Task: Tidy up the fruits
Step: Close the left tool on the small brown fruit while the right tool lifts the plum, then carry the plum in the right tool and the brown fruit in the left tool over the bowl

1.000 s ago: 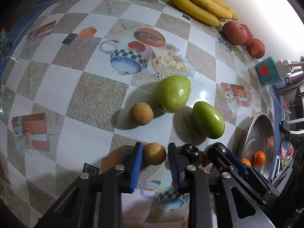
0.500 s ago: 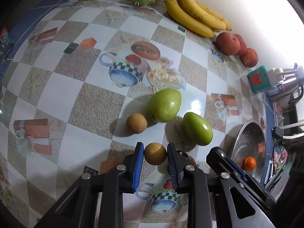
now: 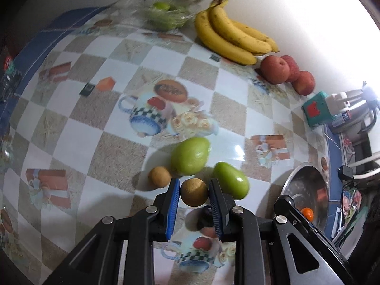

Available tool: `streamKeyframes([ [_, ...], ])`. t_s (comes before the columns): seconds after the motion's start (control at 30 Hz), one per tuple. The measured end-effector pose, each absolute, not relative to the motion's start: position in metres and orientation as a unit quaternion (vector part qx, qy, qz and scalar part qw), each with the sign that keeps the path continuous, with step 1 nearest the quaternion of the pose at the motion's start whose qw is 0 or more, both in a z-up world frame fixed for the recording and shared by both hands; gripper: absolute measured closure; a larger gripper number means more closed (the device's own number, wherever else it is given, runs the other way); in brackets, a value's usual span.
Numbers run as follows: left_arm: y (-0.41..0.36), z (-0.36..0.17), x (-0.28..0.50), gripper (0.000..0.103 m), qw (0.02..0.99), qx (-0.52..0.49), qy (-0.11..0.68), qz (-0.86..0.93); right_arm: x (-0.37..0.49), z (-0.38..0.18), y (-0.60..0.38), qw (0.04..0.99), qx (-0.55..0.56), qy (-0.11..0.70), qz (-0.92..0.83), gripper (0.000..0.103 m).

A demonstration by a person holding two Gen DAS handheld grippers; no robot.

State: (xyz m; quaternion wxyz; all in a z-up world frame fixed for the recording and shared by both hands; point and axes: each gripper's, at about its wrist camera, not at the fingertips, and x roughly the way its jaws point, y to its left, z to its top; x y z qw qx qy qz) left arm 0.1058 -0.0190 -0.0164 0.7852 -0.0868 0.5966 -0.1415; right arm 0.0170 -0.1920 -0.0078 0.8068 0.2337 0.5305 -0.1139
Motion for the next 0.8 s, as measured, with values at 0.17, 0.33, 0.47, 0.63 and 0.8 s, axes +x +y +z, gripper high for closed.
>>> streamKeyframes([
  [0.17, -0.041, -0.010, 0.105, 0.076, 0.787, -0.072, 0.592, -0.159, 0.013, -0.001, -0.206, 0.813, 0.236, 0.516, -0.130, 0.073],
  [0.33, -0.068, -0.002, 0.103, 0.076, 0.791, -0.055, 0.582, -0.180, 0.006, 0.001, -0.225, 0.813, 0.244, 0.507, -0.153, 0.073],
  [0.47, -0.090, 0.003, 0.102, 0.076, 0.793, -0.035, 0.576, -0.195, 0.000, 0.004, -0.243, 0.812, 0.251, 0.499, -0.172, 0.073],
  [0.63, -0.114, 0.007, 0.099, 0.076, 0.794, -0.019, 0.568, -0.216, -0.010, 0.007, -0.270, 0.807, 0.269, 0.487, -0.198, 0.073],
  [0.8, -0.143, 0.012, 0.090, 0.076, 0.794, 0.002, 0.554, -0.249, -0.023, 0.011, -0.296, 0.803, 0.283, 0.471, -0.230, 0.073],
])
